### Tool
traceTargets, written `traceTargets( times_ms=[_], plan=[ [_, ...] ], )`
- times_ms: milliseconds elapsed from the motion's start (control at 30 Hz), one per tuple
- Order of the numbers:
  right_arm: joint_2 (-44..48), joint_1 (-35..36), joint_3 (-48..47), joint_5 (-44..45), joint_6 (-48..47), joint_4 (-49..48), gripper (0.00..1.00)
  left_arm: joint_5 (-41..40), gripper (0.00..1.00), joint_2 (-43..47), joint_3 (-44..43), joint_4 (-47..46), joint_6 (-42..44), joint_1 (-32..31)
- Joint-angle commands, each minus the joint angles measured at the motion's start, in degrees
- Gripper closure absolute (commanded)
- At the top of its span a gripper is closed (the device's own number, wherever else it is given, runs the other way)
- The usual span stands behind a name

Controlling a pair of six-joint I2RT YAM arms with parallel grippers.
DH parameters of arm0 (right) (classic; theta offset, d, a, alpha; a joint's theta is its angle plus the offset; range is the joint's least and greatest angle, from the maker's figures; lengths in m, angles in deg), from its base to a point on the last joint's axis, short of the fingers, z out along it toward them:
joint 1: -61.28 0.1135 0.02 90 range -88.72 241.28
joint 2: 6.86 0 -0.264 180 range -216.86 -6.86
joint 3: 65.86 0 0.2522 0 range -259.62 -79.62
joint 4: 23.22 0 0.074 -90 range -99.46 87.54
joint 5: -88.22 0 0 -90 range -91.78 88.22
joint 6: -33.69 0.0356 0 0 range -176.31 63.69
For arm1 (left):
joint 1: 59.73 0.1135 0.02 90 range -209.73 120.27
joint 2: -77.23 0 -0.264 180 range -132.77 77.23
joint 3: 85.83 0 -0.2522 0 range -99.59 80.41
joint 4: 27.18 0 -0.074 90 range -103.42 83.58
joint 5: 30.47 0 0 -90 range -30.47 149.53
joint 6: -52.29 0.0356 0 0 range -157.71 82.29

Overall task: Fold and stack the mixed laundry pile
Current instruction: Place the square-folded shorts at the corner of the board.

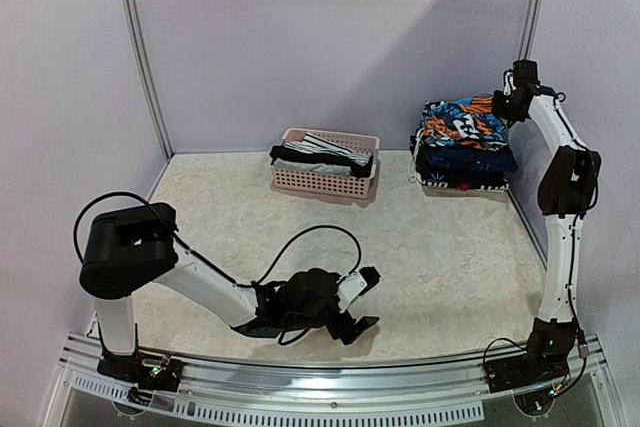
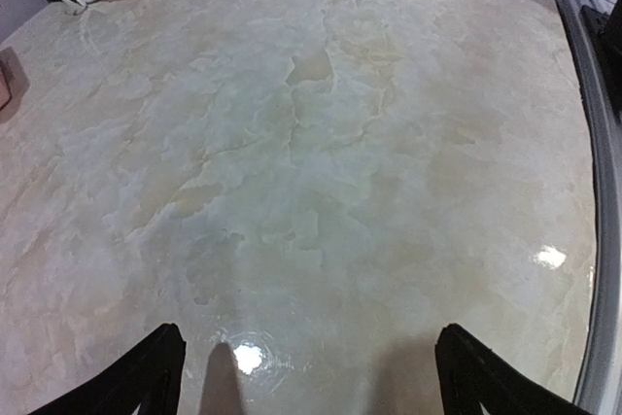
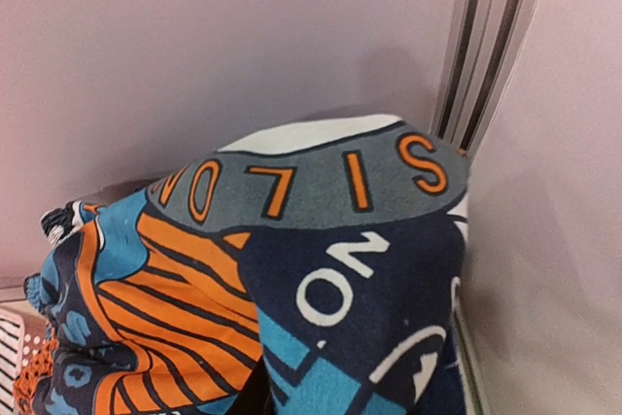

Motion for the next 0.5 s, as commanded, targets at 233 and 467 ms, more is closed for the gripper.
traceTargets(
  times_ms=[233,467],
  plan=[
    [0.85,0.31,2.51,6.68,-0.99,-8.4,0.17,-1.43,0.09,-1.25,-0.12,-0.46,1.01,-0.64],
    [7.32,2.06,9.57,9.26,6.12,-9.05,0.08,-1.24,0.09,-1.13,0.1,-0.82,0.94,-0.6]
  ],
)
